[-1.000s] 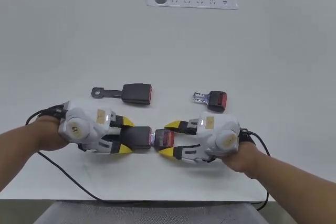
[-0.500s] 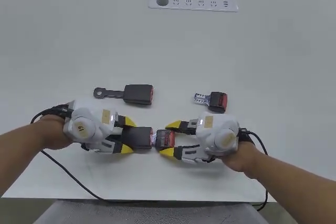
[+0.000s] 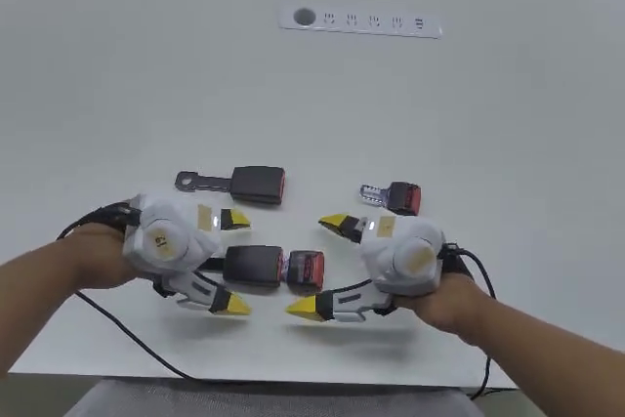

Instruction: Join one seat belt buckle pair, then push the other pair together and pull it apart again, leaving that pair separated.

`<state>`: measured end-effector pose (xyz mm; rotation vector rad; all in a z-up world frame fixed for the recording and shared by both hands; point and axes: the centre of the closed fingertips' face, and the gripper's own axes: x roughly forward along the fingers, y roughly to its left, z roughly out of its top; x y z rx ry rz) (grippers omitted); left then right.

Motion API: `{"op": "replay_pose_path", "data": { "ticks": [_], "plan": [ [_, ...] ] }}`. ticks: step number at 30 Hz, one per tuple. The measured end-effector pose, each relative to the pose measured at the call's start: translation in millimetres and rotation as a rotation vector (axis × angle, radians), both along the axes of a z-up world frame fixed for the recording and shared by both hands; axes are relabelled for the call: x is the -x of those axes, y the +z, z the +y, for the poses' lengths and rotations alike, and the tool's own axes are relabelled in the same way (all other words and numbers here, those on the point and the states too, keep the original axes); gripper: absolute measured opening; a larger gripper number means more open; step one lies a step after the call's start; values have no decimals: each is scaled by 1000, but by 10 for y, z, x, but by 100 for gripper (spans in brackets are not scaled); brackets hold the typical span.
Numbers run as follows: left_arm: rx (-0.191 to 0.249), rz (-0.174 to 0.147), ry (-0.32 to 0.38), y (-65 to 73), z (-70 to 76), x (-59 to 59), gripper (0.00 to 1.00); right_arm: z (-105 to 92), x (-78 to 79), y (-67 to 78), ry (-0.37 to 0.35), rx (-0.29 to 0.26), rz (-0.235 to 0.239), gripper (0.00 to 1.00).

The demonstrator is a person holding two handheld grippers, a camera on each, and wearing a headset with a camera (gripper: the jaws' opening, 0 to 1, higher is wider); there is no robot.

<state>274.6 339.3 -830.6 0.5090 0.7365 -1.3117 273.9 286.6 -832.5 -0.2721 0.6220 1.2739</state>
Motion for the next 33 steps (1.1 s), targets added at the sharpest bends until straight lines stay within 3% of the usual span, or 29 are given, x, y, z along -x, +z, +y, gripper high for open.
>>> {"op": "replay_pose_path", "data": {
  "ticks": [1,2,4,5,9,13,15,26,33],
  "plan": [
    [2,-11,5,27,12,-22,77,-18,-19,25,-7,-3,-5,88],
    [10,-10,20,80,13,-44,79,-44,-92,78,-24,-11,-47,91],
    [26,-11,43,166,3,-77,83,-124,-142,87,-51,12,-41,95],
    [30,-21,48,196,1,-97,84,-164,-162,86,-69,21,-24,95],
    [33,-43,65,256,21,-193,84,-329,-306,139,-116,44,-38,94],
    [32,-73,84,289,26,-324,84,-491,-468,251,-165,18,-62,91],
    [44,-77,97,342,23,-381,84,-583,-535,294,-178,11,-66,85],
    [61,-99,133,462,56,-742,81,-1082,-863,208,-199,68,-75,82],
    [37,-95,109,381,70,-930,77,-1265,-917,64,-159,105,-43,79]
  ]
}}
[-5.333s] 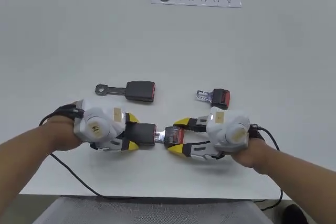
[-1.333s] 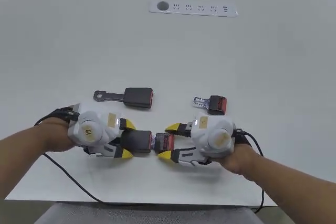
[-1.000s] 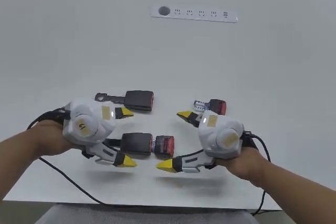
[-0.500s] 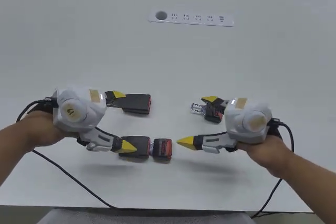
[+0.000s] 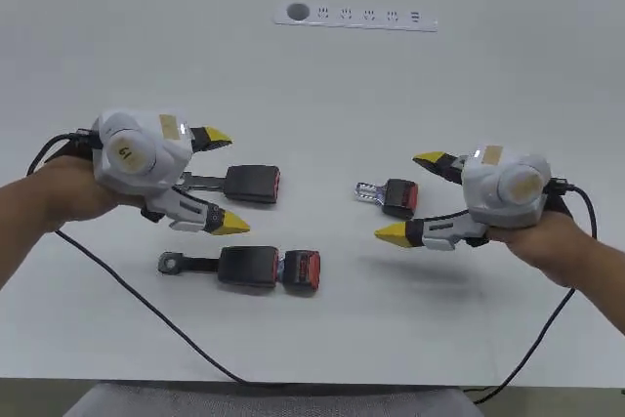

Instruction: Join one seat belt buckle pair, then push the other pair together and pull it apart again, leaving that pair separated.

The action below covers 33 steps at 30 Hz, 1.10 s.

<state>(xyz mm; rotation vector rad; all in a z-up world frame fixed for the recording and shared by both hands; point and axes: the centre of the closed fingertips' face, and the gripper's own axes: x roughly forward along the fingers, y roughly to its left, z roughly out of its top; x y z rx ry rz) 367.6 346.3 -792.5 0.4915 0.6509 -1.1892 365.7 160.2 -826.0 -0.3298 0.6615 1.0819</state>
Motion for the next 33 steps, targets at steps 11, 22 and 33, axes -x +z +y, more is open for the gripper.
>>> {"op": "replay_pose_path", "data": {
  "ticks": [11,22,33],
  "plan": [
    [-52,34,-43,-316,42,-125,71,-53,-1,-156,26,15,61,68],
    [-116,66,-99,-611,85,-150,57,-23,-14,-284,100,63,36,56],
    [-107,51,-134,-628,22,-167,39,-30,-39,-283,161,44,5,40]
  ]
}}
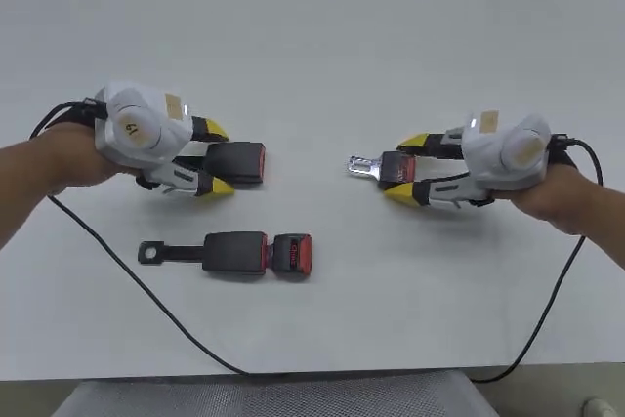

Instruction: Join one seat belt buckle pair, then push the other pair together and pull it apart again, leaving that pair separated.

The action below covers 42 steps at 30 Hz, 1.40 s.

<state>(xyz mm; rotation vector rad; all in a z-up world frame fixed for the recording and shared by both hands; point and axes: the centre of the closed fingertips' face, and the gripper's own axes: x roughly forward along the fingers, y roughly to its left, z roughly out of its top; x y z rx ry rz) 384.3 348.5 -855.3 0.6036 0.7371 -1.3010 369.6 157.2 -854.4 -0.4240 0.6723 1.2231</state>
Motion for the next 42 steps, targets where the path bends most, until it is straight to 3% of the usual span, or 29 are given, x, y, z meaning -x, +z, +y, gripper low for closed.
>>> {"op": "replay_pose_path", "data": {
  "ticks": [9,25,42],
  "plan": [
    [7,-12,-31,61,11,-36,36,-19,11,7,49,-23,6,38],
    [-6,-10,-50,49,59,-24,36,26,-14,24,42,-69,6,37],
    [-19,-5,-51,-4,47,-5,36,308,-42,8,69,-108,3,37]
  ]
}}
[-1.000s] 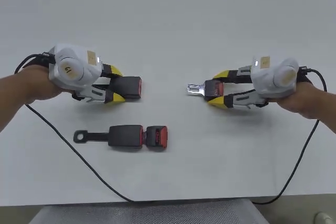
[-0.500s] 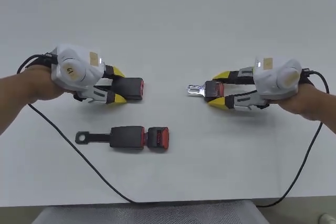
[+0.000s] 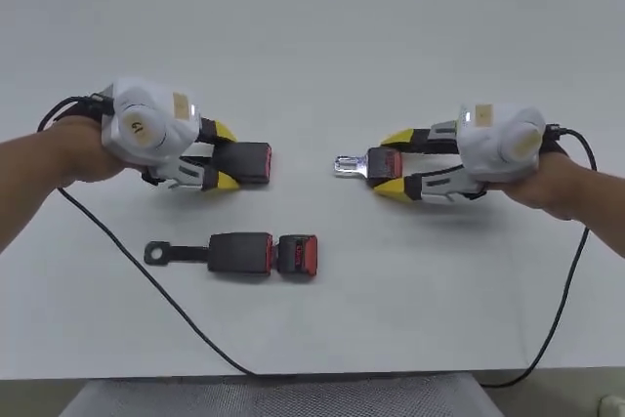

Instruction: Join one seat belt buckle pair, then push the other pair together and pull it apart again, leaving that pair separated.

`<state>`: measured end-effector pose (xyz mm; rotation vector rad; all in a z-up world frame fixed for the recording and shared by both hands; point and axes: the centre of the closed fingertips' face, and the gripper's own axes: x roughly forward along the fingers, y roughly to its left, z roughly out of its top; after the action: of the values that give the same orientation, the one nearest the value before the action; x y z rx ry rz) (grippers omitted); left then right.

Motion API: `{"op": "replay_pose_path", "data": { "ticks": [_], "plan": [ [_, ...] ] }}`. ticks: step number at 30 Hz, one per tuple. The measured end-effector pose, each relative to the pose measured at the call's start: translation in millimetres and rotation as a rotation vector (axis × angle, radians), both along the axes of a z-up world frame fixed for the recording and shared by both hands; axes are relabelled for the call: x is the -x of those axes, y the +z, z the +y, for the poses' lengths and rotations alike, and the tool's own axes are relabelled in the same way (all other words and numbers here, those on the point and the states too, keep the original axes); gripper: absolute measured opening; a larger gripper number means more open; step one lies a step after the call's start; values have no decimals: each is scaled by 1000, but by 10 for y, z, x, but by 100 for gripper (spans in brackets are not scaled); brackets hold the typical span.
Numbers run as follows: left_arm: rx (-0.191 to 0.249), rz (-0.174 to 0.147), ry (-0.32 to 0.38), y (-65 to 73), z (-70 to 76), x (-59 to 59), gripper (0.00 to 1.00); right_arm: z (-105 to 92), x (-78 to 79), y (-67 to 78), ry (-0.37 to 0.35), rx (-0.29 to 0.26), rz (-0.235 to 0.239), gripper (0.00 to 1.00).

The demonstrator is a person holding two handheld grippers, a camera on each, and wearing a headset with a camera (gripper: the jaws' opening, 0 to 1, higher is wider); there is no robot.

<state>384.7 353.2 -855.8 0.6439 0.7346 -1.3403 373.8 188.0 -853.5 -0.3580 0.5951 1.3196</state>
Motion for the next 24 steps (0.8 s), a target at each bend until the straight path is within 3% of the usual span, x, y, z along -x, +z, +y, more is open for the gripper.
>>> {"op": "replay_pose_path", "data": {
  "ticks": [24],
  "plan": [
    [-12,3,6,-1,-33,-11,36,565,-27,26,24,-46,-1,37]
  ]
}}
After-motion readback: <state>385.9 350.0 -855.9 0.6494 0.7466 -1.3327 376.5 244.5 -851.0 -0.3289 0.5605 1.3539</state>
